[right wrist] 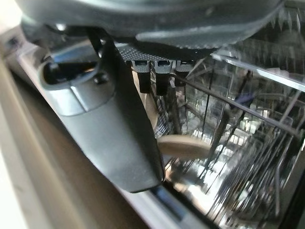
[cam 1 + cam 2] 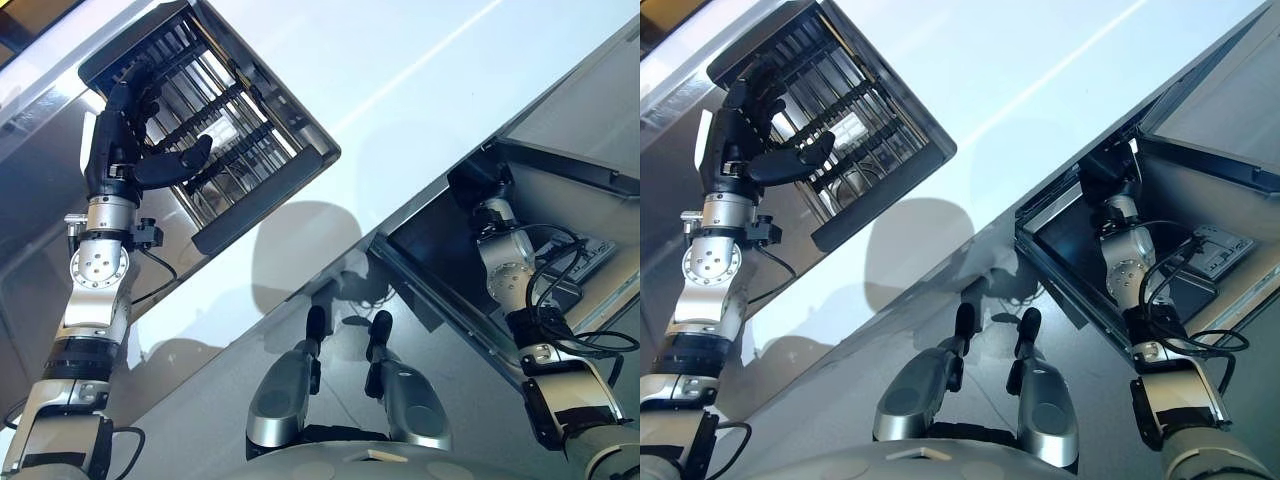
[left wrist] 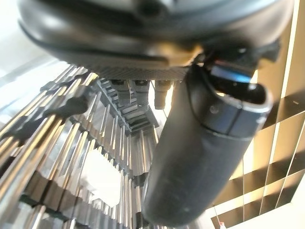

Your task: Pick up plates and place into dishwasher.

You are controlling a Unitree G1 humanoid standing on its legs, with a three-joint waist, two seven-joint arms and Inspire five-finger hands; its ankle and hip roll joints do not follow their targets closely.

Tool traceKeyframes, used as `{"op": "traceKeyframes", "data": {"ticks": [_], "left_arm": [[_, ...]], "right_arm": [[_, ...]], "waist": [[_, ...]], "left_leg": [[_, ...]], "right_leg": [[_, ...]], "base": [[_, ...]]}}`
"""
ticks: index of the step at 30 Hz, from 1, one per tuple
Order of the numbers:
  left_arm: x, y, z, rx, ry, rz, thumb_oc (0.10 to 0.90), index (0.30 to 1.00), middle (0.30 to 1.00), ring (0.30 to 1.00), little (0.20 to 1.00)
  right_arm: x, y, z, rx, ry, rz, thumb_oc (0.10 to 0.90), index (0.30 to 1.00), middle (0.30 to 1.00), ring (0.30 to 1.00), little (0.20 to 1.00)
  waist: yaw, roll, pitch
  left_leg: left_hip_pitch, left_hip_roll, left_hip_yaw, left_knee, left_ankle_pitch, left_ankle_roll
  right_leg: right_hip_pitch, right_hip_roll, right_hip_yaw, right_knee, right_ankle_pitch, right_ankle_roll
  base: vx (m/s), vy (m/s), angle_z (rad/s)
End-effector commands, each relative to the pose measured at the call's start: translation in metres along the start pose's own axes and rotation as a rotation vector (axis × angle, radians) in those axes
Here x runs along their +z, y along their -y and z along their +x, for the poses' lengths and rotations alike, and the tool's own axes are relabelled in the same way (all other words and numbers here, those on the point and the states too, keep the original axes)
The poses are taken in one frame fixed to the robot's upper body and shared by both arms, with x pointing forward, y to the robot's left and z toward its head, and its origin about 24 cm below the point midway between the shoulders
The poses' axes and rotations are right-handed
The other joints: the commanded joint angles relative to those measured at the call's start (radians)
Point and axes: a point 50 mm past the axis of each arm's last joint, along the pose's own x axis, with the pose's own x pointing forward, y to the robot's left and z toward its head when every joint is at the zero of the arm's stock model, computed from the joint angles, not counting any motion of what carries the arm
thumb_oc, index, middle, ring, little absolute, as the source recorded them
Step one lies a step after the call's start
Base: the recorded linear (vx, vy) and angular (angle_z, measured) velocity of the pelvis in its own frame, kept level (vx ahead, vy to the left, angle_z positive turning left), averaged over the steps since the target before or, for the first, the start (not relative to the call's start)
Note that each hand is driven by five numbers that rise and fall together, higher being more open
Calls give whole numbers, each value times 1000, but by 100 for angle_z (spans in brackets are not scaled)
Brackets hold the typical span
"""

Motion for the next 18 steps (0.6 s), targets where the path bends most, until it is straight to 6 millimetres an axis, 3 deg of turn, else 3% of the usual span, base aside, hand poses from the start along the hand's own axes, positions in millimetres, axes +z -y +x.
{"op": "traceKeyframes", "data": {"ticks": [1,5,9,13,18], "left_arm": [[3,1,-33,35,56,-22,800,900,900,900,900],[1,-9,-46,86,46,-15,800,900,900,900,900],[0,-20,-58,127,39,-7,800,900,900,900,900],[-2,-29,-63,163,23,-5,800,900,900,900,900],[-4,-31,-59,162,10,-2,800,900,900,900,900]], "right_arm": [[93,-37,-14,28,580,-195,800,900,900,900,900],[87,25,-36,-215,584,-351,800,900,900,900,900],[76,82,-61,-409,512,-332,800,900,900,900,900],[63,119,-82,-565,465,-217,800,900,900,900,900],[42,151,-96,-724,350,-163,800,900,900,900,900]], "waist": [[19,-55,-118],[-20,-66,-132],[-58,-81,-148],[-91,-91,-170],[-114,-94,-193]], "left_leg": [[-27,-67,41,84,-122,56],[6,-65,67,63,-131,63],[33,-59,95,46,-140,69],[60,-57,118,20,-146,72],[84,-58,148,1,-152,76]], "right_leg": [[-43,9,38,203,-188,28],[-27,13,60,191,-181,45],[-16,20,83,174,-170,65],[-6,28,115,152,-157,83],[3,31,140,133,-142,101]], "base": [[-7,128,10],[-11,91,-3],[-21,53,-25],[-21,43,-30],[-35,22,-20]]}}
